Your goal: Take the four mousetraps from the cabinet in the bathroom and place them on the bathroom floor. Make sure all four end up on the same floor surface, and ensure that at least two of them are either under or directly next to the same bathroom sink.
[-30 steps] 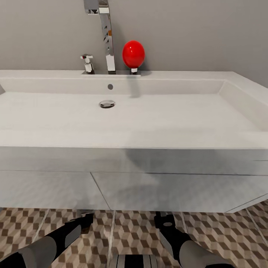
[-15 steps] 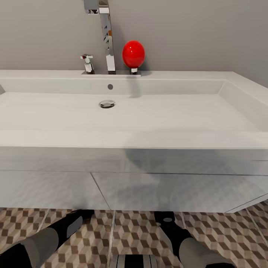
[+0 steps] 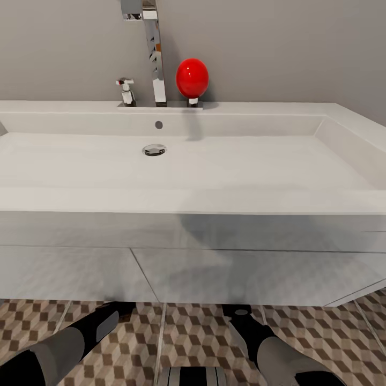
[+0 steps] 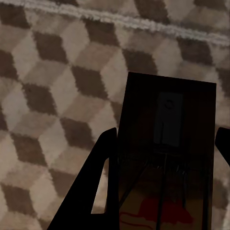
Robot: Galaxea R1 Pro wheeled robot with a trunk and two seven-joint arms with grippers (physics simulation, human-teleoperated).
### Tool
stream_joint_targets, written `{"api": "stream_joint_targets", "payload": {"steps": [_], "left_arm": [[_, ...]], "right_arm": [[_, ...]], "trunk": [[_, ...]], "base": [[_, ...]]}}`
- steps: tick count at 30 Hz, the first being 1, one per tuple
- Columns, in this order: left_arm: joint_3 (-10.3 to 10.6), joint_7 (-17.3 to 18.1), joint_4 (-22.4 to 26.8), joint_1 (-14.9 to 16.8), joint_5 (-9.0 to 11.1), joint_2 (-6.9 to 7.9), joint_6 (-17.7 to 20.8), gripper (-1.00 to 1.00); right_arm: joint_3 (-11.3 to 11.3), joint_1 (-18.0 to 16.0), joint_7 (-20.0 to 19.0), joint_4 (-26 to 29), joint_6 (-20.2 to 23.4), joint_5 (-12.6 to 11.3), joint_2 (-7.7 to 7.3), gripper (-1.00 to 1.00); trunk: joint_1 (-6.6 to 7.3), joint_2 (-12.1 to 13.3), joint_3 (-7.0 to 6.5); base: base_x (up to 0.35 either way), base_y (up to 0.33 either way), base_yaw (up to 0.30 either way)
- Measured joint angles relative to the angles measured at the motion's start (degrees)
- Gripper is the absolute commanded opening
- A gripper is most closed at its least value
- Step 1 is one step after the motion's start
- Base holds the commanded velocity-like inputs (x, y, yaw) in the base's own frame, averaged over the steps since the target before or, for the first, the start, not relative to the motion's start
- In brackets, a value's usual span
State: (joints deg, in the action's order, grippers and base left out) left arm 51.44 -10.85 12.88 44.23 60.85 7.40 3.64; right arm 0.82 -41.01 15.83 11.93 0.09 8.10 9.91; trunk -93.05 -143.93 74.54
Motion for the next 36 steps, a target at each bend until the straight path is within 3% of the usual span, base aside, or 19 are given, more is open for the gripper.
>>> {"api": "stream_joint_targets", "payload": {"steps": [36], "left_arm": [[0.12, 0.02, -0.05, 0.02, -0.07, 0.01, -0.06, -1.00]], "right_arm": [[0.08, -0.48, 0.00, -0.99, -0.07, 0.13, 0.00, -1.00]], "trunk": [[0.00, 0.00, 0.00]], "base": [[0.000, 0.000, 0.000]]}}
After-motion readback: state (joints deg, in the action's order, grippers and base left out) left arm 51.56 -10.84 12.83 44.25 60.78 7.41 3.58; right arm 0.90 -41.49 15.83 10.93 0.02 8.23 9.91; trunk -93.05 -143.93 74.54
